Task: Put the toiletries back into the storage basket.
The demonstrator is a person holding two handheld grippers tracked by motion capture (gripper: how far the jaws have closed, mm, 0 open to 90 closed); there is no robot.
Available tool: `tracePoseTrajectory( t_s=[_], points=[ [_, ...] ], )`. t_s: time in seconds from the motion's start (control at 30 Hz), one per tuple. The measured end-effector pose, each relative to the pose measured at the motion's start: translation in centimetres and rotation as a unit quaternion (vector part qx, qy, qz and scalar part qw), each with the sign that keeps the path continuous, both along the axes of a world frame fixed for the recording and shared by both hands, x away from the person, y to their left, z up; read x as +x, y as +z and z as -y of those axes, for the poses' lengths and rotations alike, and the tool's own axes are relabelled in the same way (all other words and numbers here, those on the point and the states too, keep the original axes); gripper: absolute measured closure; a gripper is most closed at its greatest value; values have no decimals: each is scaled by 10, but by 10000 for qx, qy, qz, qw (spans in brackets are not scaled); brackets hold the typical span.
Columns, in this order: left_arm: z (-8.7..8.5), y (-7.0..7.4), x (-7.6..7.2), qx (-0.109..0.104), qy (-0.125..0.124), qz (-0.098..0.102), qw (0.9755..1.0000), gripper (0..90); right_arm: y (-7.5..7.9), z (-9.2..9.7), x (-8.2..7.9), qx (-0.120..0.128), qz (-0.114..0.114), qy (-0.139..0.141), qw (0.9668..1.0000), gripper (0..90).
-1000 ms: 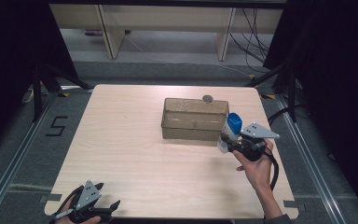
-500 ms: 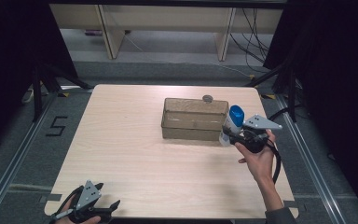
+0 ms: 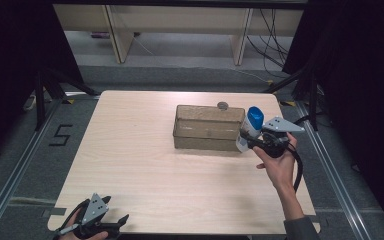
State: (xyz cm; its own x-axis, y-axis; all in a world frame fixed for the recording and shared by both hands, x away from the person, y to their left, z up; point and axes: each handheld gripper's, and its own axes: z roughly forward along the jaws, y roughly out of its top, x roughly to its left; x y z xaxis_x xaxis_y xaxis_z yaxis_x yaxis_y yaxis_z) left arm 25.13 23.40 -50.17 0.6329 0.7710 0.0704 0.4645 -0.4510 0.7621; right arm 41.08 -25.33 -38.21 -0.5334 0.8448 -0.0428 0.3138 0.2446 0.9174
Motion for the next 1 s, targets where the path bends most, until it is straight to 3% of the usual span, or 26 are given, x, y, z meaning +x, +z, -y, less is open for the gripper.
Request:
tracePoseTrajectory(
  t_s=[0.07, 0.13, 0.17, 0.27, 0.33, 0.4, 0.43, 0.53, 0.57, 0.67, 0.7, 0.77, 0.8, 0.83, 0.87, 0.9, 0.93, 0.97, 1.0],
  points=[
    [-3, 2, 0, 264, -114, -43, 9996, 162, 2, 2, 3, -83, 85, 32, 9999, 558],
    [-2, 2, 0, 197, -82, -29, 9998, 161, 2, 1, 4, -76, 105, 19, 9999, 558],
    [0, 0, 0, -1, 7, 12, 10000, 162, 2, 0, 6, -96, 137, -20, 9999, 558],
    [-2, 2, 0, 226, -95, -33, 9997, 162, 3, -1, 9, -55, 7, -12, 10000, 558],
    [0, 0, 0, -3, 3, 11, 10000, 162, 5, 0, 13, -145, 82, 22, 9999, 558],
    [0, 0, 0, 8, -3, 11, 10000, 162, 6, -1, 17, -115, 113, -24, 9999, 558],
    [-2, 2, 0, 241, -105, -41, 9996, 161, 7, -1, 19, -127, 196, -80, 9997, 559],
    [-2, 2, 0, 224, -113, -43, 9997, 162, 8, -1, 23, -160, 145, -61, 9997, 559],
    [0, 0, 0, 58, -7, 22, 10000, 162, 8, -2, 28, -196, 178, -113, 9996, 558],
    [-2, 2, 0, 208, -95, -28, 9997, 161, 8, -1, 31, -194, 95, -90, 9997, 559],
    [-1, 1, 0, 75, -43, -3, 10000, 162, 7, -1, 35, -194, 122, -114, 9997, 559],
    [0, 1, 0, 98, -13, 9, 10000, 162, 5, -1, 37, -90, 93, -168, 9998, 559],
    [1, 0, 0, -6, -10, 8, 10000, 162, 5, 1, 39, -149, 133, -172, 9997, 559],
    [-2, 2, 0, 188, -110, -38, 9998, 162, 5, 1, 39, -102, 24, -173, 9998, 559],
    [0, 1, 0, 80, -45, -12, 10000, 162, 4, 1, 41, -75, 101, -210, 9997, 558],
    [-1, 1, 0, 197, -78, -28, 9998, 161, 4, 3, 41, -109, 24, -163, 9998, 559],
    [-4, 3, 0, 393, -185, -68, 9990, 162, 3, 2, 43, -86, 102, -214, 9997, 559],
    [2, -1, 0, -20, 14, 3, 10000, 161, 4, 3, 43, -129, 88, -192, 9997, 559],
    [1, 0, 0, -9, 13, 2, 10000, 162, 3, 1, 42, 2, -78, -279, 9996, 559]
  ],
)
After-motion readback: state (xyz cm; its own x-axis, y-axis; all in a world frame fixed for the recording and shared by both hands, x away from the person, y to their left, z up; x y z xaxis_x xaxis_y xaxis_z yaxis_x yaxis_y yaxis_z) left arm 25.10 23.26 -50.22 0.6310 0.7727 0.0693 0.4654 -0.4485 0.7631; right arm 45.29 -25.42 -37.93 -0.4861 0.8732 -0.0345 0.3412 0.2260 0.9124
